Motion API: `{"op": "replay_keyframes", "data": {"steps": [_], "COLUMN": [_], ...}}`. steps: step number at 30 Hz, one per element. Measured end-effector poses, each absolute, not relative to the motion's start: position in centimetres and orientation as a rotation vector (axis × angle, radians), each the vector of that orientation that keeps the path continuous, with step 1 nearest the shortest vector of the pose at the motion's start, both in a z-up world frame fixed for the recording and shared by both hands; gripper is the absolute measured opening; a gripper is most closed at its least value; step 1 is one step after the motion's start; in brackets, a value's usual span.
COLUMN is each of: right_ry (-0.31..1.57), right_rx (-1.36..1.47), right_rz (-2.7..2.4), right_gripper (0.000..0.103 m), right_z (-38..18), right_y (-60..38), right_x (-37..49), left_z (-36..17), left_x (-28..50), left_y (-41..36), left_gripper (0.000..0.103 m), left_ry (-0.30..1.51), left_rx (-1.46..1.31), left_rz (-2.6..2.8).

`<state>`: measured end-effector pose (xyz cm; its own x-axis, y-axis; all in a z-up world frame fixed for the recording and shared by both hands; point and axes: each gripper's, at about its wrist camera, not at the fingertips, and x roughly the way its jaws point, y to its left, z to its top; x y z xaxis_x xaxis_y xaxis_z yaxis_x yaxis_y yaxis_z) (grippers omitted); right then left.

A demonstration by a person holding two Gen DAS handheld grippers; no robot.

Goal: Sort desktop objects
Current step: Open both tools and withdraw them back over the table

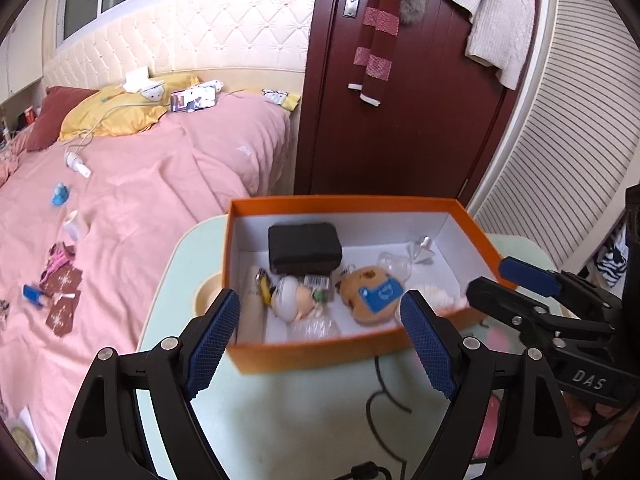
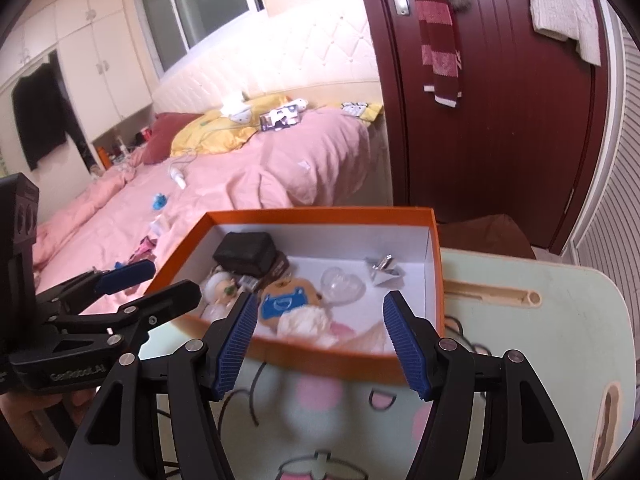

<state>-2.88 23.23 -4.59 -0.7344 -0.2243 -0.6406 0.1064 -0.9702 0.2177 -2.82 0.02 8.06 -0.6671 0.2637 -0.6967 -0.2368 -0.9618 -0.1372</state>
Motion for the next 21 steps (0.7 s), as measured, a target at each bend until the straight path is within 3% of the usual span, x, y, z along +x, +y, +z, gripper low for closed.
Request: {"op": "replay_keyframes", "data": {"steps": [5, 15, 17, 18, 21], "right_ry": [-0.256, -0.24, -0.244, -0.24, -0.167], "right_rx": [1.111, 1.358, 1.408, 1.414, 1.463], "right_rz": [-2.746, -2.746, -2.751, -2.762, -2.78], "right_gripper": [0.065, 0.066, 0.07, 0.074, 0.103], "right_z": [-5.7, -9.8, -10.4, -10.6, -11.5], "right_y": [23.0, 23.1, 23.4, 23.5, 23.2], "right_x": [-0.3, 0.2, -0.2, -0.2, -0.6], "left_z": [6.7, 1.4, 1.0, 0.7, 0.3], "left_x": [-1.1, -1.9, -2.0, -2.1, -2.4], "left_y": [0.5, 0.8, 1.2, 1.5, 1.7], "left_gripper": [0.083, 0.085, 0.092, 0.103, 0.103], "left_ry": [0.028, -0.02, 0.064, 0.096, 0.106], "left_rx": [-1.149, -1.381, -1.387, -1.404, -1.417], "left_rz": [2.647, 2.616, 2.654, 2.654, 2.633]}}
